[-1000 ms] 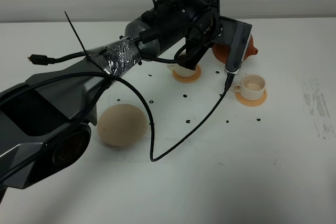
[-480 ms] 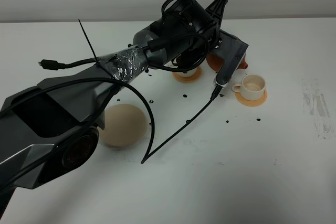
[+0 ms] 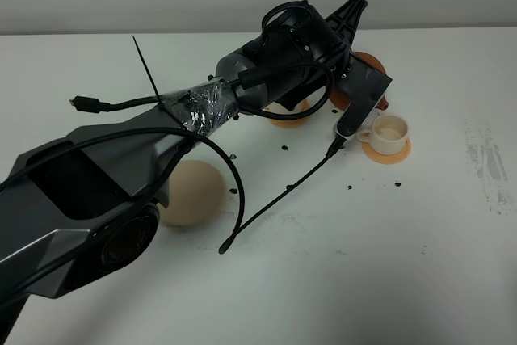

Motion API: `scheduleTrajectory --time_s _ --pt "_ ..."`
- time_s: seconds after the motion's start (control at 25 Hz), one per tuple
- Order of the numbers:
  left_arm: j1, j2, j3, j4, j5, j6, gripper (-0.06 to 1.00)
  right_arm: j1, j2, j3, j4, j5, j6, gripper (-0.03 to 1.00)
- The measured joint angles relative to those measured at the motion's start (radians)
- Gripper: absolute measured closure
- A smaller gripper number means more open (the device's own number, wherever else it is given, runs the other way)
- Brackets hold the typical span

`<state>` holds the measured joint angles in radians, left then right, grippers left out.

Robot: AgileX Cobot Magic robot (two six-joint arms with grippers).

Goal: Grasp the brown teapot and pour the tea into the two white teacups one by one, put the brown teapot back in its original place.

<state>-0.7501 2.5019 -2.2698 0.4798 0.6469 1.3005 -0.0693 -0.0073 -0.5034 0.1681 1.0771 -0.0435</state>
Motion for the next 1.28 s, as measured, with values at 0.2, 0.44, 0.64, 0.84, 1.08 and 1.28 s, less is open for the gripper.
scheduleTrajectory --time_s 0.2,0.44,0.64,0.84,1.08,1.28 --pt "-0.013 0.004 0.000 0.041 -0.006 0.000 0.82 0.000 0.000 0.000 0.000 0.000 0.000 0.58" --pt "-0.022 0.019 0.000 0.070 -0.013 0.001 0.82 0.000 0.000 0.000 0.000 0.000 -0.001 0.58" --pt "-0.025 0.019 0.000 0.119 -0.031 0.001 0.82 0.000 0.000 0.000 0.000 0.000 -0.001 0.58" --pt "-0.025 0.019 0.000 0.146 -0.038 0.001 0.82 0.000 0.000 0.000 0.000 0.000 0.000 0.58" --pt "-0.038 0.019 0.000 0.160 -0.067 0.001 0.82 0.000 0.000 0.000 0.000 0.000 0.000 0.58" --pt "-0.045 0.019 0.000 0.169 -0.069 0.010 0.82 0.000 0.000 0.000 0.000 0.000 0.000 0.58"
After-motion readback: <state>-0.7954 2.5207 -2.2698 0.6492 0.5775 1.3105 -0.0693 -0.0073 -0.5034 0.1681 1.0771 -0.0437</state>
